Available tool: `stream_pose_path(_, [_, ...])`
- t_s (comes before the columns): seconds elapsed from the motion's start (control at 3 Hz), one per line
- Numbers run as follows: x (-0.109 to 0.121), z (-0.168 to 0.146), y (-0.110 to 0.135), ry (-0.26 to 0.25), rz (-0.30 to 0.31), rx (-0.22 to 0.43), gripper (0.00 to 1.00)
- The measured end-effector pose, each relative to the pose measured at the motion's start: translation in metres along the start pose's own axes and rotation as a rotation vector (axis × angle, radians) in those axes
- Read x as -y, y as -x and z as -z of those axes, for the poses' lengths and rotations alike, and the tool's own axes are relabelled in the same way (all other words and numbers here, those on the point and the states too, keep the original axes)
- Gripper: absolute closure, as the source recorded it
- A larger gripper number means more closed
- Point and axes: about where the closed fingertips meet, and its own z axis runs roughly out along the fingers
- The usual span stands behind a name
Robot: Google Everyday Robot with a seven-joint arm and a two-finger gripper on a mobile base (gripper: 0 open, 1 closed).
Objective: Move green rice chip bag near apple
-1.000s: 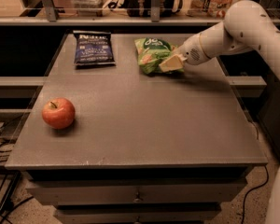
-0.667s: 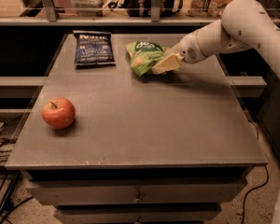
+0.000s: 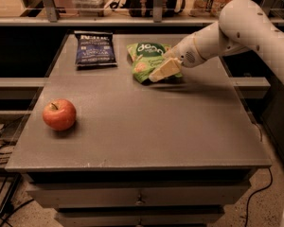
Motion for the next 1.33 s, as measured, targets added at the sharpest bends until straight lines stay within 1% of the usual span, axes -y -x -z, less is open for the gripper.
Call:
stream_pose_path(0.33, [0.0033, -0.0077, -0.0121, -0.002, -0.011, -0.015, 0.61])
stream_pose_path(0.67, [0.0037, -0.0074, -0.012, -0.004, -0.012, -0.017, 0.84])
stream_pose_path(1.0, [0.0038, -0.0062, -0.0106, -0.004, -0.012, -0.017, 1.0])
stream_pose_path(1.33, [0.0038, -0.0061, -0.0105, -0.004, -0.011, -0.017, 1.0])
